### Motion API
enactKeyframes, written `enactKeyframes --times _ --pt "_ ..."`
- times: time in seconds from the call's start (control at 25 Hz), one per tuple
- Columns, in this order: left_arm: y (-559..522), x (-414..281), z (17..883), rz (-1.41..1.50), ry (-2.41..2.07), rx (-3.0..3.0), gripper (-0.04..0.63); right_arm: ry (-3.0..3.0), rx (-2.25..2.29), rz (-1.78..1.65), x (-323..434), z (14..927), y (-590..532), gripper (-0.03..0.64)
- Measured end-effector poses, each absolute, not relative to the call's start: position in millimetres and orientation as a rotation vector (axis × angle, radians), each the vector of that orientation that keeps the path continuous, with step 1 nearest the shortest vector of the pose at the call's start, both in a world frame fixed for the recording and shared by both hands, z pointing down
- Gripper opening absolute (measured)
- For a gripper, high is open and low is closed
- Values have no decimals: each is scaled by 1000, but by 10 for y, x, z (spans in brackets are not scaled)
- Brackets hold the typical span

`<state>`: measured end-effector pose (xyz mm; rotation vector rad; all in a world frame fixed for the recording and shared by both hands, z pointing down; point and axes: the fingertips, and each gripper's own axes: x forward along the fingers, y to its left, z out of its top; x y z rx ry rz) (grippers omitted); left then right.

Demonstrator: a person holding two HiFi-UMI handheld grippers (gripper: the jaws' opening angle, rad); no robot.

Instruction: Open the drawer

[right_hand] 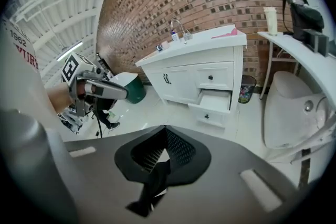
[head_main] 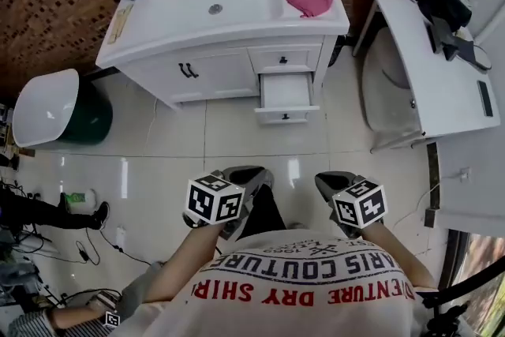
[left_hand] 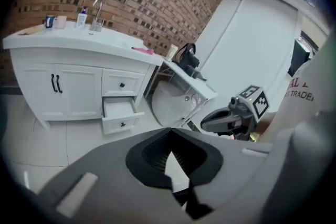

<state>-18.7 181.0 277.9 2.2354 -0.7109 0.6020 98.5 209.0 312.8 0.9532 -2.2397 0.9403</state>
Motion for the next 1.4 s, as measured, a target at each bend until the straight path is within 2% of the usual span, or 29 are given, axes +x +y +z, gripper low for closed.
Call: enactKeyframes --times 0.4,0.72,1.4 --pt "3081 186 2014 629 -773 2364 -6 -2444 779 846 1030 2279 3061 8" --pt "3299 224 1876 702 -768 2434 -5 -2453 815 806 933 2030 3237 8" --pt "3606 149 1813 671 -767 2477 -5 -2451 787 717 665 1981 3512 8"
